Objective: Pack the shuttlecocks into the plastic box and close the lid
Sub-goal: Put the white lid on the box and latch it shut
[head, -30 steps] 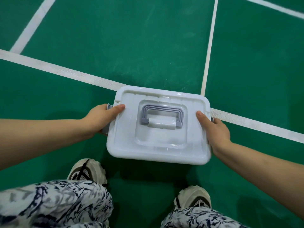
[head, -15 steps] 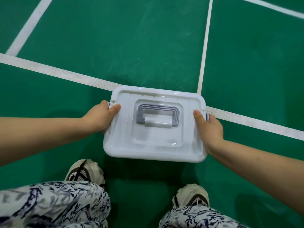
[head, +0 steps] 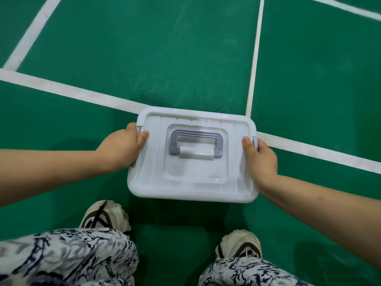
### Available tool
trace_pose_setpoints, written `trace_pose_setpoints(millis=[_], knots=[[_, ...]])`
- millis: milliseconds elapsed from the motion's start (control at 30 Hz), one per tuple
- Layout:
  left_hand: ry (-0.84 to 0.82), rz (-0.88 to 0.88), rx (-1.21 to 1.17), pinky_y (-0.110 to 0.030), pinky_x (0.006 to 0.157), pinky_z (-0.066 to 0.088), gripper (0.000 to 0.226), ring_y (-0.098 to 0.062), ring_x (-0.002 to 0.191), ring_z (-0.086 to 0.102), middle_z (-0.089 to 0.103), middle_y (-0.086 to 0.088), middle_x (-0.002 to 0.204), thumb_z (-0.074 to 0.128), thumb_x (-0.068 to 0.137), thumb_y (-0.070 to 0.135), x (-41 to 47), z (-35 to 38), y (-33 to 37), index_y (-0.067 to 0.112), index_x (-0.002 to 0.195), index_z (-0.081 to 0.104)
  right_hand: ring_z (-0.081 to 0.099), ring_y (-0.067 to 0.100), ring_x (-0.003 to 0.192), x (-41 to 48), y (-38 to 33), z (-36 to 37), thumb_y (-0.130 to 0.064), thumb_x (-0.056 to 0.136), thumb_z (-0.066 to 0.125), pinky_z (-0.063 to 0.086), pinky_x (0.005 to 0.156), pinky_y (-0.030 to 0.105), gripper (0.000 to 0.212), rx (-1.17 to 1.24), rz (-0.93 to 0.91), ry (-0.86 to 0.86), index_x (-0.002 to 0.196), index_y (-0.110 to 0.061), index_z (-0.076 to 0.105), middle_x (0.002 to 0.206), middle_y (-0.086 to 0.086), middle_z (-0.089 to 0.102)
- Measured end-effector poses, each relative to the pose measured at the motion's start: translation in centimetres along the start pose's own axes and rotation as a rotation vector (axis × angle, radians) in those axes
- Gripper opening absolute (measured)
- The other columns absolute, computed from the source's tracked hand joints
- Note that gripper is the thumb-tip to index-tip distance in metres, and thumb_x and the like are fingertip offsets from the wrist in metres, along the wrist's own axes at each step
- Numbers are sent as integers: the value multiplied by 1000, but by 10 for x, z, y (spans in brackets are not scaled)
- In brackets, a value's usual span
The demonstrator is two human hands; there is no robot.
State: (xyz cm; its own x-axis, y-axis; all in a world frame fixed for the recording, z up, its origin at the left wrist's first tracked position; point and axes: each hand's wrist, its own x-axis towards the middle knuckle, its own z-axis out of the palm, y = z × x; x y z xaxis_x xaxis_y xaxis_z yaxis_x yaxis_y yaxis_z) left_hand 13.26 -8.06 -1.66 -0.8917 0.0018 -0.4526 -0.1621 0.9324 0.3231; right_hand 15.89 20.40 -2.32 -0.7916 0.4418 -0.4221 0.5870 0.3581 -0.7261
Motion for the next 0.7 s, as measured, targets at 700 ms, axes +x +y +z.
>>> trace_pose_setpoints(millis=[700], knots=[[218, 497, 258, -51, 108, 21, 72, -33, 133, 22, 24, -19, 148, 29, 79, 47, 17, -6, 5, 12, 141, 19, 36, 21, 130, 11, -20, 0, -18, 90, 45, 27, 109, 33, 48, -269, -337, -17, 137, -19, 35, 141, 2, 42]])
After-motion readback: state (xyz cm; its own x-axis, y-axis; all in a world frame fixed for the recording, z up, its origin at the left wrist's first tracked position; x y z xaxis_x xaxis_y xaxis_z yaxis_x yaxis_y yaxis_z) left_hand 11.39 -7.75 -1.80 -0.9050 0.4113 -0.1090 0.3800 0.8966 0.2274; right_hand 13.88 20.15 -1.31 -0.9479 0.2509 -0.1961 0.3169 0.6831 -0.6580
